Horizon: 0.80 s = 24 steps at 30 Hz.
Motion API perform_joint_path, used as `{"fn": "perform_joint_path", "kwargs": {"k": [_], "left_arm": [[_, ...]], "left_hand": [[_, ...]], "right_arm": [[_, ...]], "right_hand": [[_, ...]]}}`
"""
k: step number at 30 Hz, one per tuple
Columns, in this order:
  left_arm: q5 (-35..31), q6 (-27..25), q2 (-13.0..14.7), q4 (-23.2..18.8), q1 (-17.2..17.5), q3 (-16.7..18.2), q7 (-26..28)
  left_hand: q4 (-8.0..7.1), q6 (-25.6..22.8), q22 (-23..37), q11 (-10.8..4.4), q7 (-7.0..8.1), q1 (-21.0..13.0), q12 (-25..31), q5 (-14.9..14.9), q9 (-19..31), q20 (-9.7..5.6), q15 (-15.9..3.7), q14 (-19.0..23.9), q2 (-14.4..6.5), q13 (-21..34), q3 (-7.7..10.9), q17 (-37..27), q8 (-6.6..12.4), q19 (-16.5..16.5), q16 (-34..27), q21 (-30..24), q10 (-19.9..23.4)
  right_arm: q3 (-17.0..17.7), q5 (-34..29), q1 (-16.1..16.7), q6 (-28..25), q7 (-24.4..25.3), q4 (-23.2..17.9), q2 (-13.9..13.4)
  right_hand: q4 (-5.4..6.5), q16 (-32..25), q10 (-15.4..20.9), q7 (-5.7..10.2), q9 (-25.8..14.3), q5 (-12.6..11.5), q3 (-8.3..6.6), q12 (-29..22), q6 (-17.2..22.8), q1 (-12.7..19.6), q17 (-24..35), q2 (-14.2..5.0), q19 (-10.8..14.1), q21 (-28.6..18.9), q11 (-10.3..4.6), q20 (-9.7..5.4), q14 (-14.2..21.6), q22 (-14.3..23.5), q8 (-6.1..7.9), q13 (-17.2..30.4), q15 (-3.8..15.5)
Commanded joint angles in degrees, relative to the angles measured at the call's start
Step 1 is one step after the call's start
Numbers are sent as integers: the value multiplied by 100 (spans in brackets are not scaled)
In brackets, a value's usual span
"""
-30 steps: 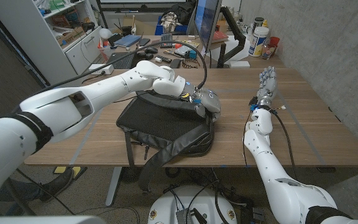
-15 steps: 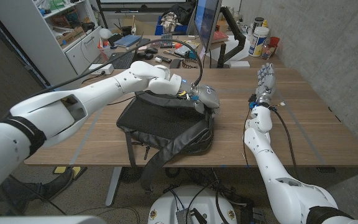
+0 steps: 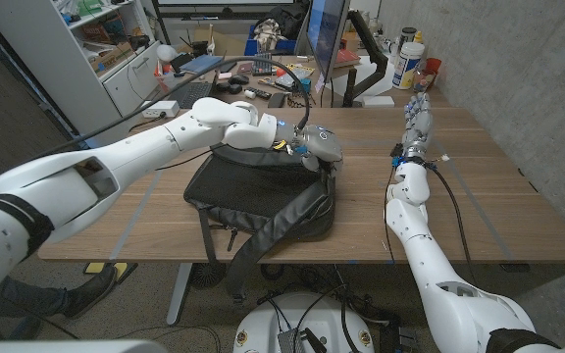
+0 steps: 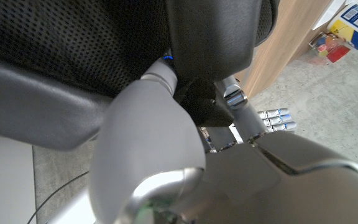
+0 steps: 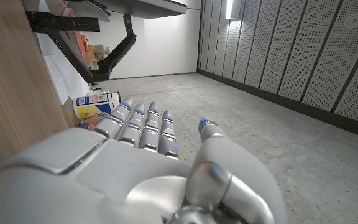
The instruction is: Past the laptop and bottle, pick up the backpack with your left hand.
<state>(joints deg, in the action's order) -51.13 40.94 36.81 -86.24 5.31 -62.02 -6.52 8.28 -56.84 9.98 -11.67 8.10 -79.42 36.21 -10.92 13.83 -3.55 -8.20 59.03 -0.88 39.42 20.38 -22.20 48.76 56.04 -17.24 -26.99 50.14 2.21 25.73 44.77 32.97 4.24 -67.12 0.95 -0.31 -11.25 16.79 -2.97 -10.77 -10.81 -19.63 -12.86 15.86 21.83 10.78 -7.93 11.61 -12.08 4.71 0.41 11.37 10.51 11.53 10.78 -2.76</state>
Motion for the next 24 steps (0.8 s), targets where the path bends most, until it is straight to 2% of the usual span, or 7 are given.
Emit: {"fn": "perform_joint_path", "kwargs": {"k": [1,13,24], "left_arm": [[350,-506,317,-475,262,273,-47],[573,-832,555,-849,458,552,-36],[668,-1101,632,-1086,599,768,53]], "left_hand": [[-50,-261,27,6,-248,-79,-32,-30,175,-32,-518,210,-117,38,25,-87,41,59,-49,-44,80],[-51,-254,35,9,-225,-76,-65,-49,215,-86,-516,311,-117,80,26,-167,80,78,-82,-57,109],[-71,-245,35,12,-231,-32,-96,-76,249,-118,-507,391,-116,118,68,-161,115,86,-36,-65,131]], "right_arm": [[-123,-254,15,-153,172,-223,-37],[-215,-310,-4,-261,147,-286,-48],[-222,-311,55,-311,138,-375,-75]], "right_hand": [[-6,5,35,6,-36,-32,-38,-15,68,48,27,9,23,10,6,11,56,28,-1,17,19],[-9,5,49,-1,-36,-32,-42,-18,74,48,27,10,25,10,11,11,66,28,0,17,16],[-12,5,55,-5,-37,-32,-45,-18,77,48,27,13,24,11,15,11,74,28,-1,18,11]]}}
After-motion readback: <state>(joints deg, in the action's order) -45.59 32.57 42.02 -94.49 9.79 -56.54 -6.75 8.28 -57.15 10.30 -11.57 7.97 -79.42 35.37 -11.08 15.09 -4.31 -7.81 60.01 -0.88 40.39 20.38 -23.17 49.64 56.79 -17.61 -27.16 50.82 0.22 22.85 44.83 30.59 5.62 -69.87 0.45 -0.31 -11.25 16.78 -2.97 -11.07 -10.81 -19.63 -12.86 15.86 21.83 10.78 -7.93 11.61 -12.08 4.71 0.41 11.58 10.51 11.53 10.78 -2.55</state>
